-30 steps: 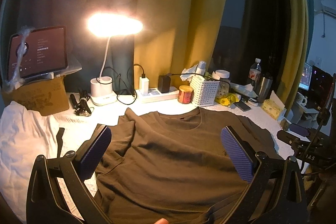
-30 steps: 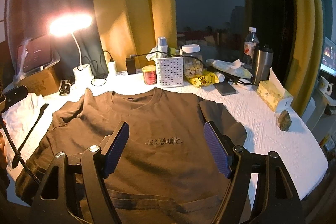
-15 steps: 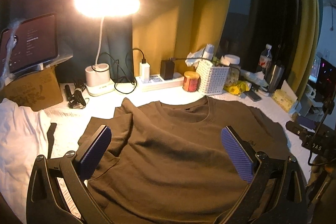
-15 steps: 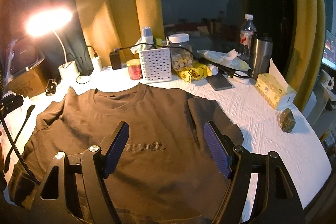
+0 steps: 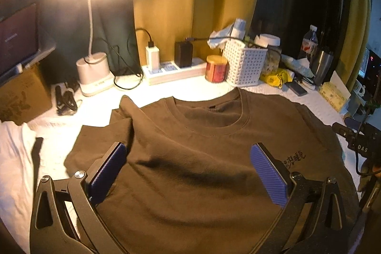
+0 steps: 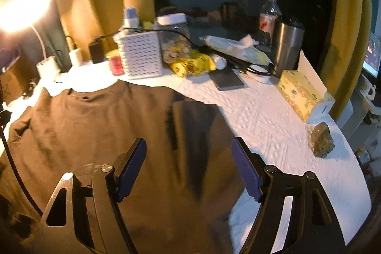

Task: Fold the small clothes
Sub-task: 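Grasp the brown t-shirt's side edge with the right gripper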

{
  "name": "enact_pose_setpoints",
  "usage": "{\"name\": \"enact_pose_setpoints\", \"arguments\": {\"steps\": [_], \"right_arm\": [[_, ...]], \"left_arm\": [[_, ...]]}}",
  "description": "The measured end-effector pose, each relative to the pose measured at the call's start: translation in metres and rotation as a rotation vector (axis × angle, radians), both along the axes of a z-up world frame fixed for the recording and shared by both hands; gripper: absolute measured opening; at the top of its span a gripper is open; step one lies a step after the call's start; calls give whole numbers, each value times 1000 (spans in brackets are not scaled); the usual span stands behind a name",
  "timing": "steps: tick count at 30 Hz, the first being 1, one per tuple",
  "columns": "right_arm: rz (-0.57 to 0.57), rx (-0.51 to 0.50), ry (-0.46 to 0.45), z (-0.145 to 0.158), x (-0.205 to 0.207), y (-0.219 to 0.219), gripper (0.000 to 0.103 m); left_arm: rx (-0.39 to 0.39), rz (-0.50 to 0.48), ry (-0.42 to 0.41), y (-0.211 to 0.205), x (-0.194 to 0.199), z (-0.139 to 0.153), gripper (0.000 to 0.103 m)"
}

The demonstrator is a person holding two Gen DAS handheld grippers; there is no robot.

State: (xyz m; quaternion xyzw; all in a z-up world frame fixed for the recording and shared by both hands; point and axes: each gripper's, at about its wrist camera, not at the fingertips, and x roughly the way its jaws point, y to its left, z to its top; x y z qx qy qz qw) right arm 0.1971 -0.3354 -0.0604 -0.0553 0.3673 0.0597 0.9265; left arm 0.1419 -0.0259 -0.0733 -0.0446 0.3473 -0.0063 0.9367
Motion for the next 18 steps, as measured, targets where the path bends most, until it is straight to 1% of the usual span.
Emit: {"name": "enact_pose_setpoints", "arguments": {"steps": [8, 13, 16, 17, 18], "right_arm": [[-6, 0, 47, -21, 41, -28, 77], [19, 31, 105, -35, 72, -38, 76], [35, 39, 157, -45, 90, -43, 75], [35, 33, 171, -48, 94, -44, 70], [37, 30, 182, -51, 97, -44, 62]], "left_arm": [[11, -3, 66, -4, 27, -20, 102], [14, 7, 81, -2, 39, -26, 102], [17, 13, 94, 0, 46, -30, 102], [18, 14, 97, 1, 48, -31, 102], [18, 15, 100, 1, 51, -32, 102]]}}
